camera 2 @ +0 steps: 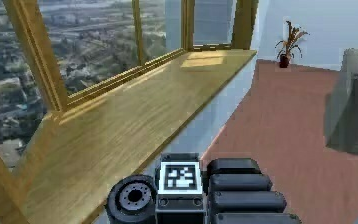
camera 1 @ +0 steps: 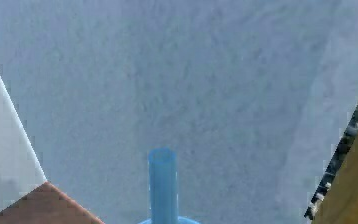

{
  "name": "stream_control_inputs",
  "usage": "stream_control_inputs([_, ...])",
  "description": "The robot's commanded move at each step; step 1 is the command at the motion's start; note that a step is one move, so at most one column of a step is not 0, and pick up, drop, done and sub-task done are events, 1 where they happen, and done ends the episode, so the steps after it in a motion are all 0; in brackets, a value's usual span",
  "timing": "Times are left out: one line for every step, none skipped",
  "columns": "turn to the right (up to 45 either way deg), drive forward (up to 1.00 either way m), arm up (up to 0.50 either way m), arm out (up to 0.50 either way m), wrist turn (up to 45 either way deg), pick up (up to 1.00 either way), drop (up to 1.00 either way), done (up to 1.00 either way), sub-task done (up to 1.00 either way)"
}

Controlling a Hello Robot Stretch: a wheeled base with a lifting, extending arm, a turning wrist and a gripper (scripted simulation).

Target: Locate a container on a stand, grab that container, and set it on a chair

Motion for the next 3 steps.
stream_control_inputs([45.0,0.0,0.0,0.0,0.0,0.0,0.0,0.0,0.0])
stream_control_inputs([45.0,0.0,0.0,0.0,0.0,0.0,0.0,0.0,0.0])
stream_control_inputs([18.0,0.0,0.0,0.0,0.0,0.0,0.0,0.0,0.0])
